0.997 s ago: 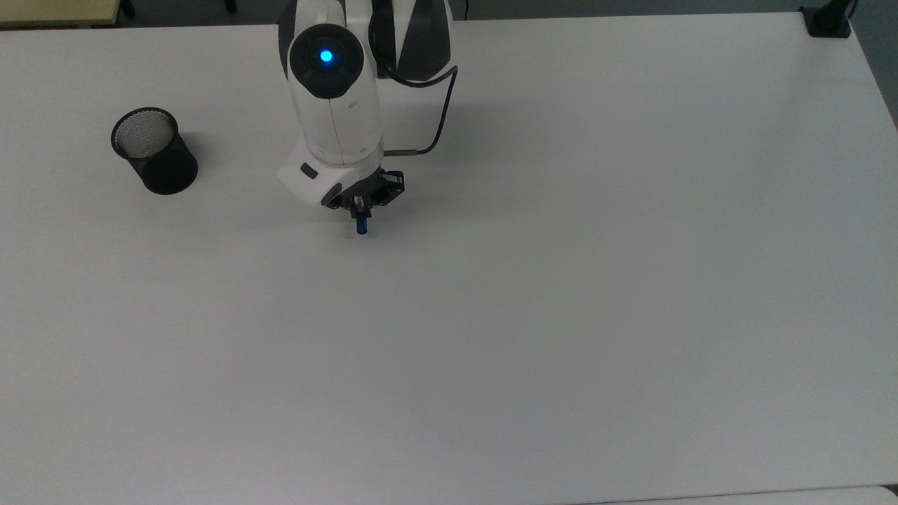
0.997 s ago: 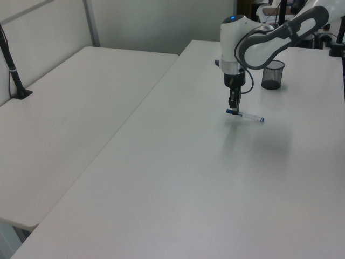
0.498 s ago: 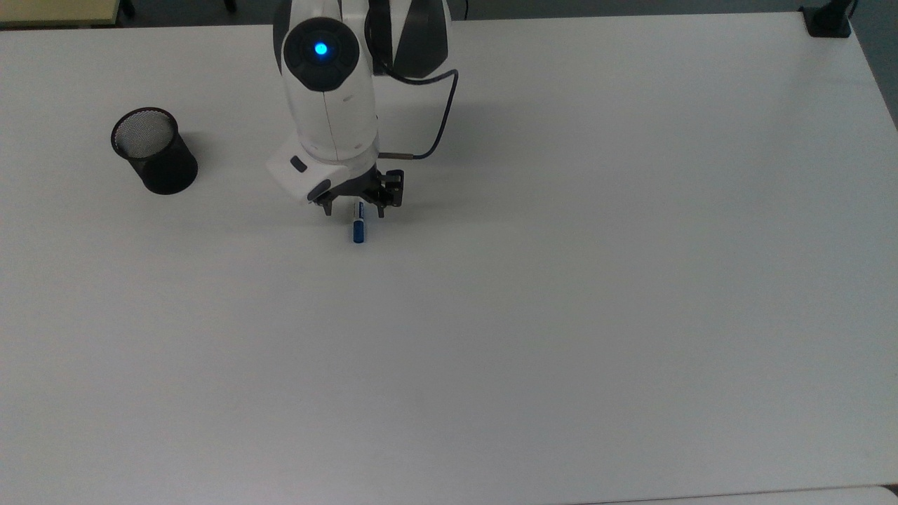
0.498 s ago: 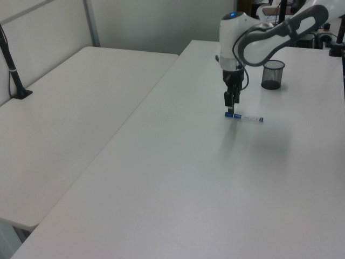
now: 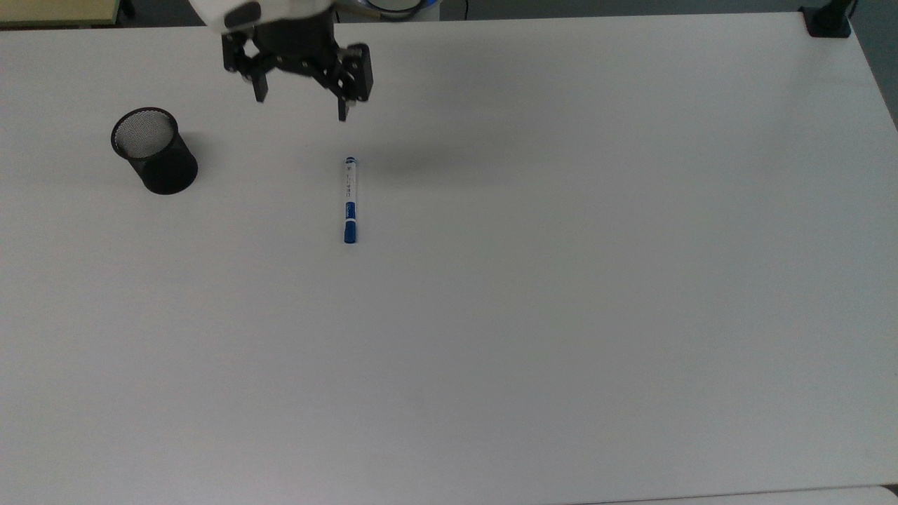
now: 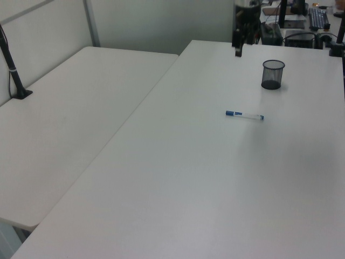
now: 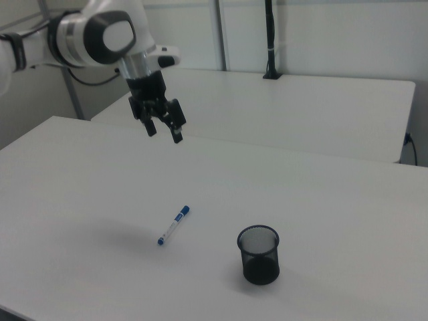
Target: Remove the marker
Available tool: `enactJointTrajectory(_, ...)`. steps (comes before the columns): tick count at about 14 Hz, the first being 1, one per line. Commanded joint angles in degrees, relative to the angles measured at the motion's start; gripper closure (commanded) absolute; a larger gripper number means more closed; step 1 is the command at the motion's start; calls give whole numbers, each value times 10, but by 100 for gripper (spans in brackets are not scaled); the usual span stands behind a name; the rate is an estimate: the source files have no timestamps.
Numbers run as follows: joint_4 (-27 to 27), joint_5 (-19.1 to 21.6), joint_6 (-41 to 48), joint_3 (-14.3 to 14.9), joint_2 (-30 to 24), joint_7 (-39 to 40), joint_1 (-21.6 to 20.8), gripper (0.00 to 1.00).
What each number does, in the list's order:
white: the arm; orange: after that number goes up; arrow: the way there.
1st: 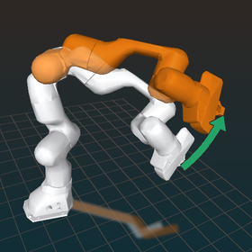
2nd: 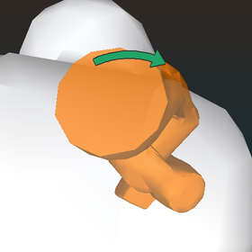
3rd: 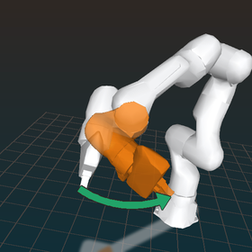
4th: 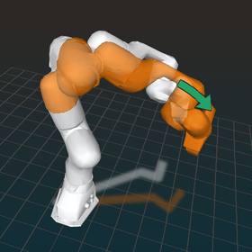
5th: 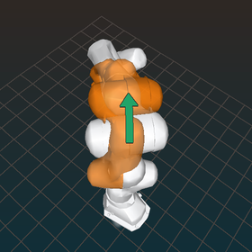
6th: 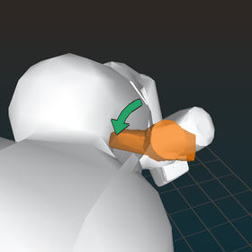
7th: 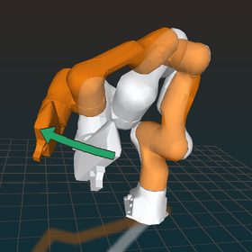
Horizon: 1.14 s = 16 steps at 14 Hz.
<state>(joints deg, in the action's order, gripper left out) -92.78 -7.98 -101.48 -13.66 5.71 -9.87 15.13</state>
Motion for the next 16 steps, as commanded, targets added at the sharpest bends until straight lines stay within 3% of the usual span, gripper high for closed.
enactJointTrajectory(1, 13, 58, 67, 42, -53, -9, -13, 0)
enactJointTrajectory(2, 15, 71, 86, 47, -63, -10, -28, 0)
enactJointTrajectory(3, 15, 75, 96, 84, -68, -21, -66, 0)
enactJointTrajectory(4, 13, 78, 96, 138, -68, -30, -118, 0)
enactJointTrajectory(5, 11, 87, 95, 167, -68, -29, -147, 0)
enactJointTrajectory(11, 12, 85, 22, 170, -59, 96, -135, 0)
enactJointTrajectory(16, 11, 73, 25, 167, -58, 91, -135, 0)
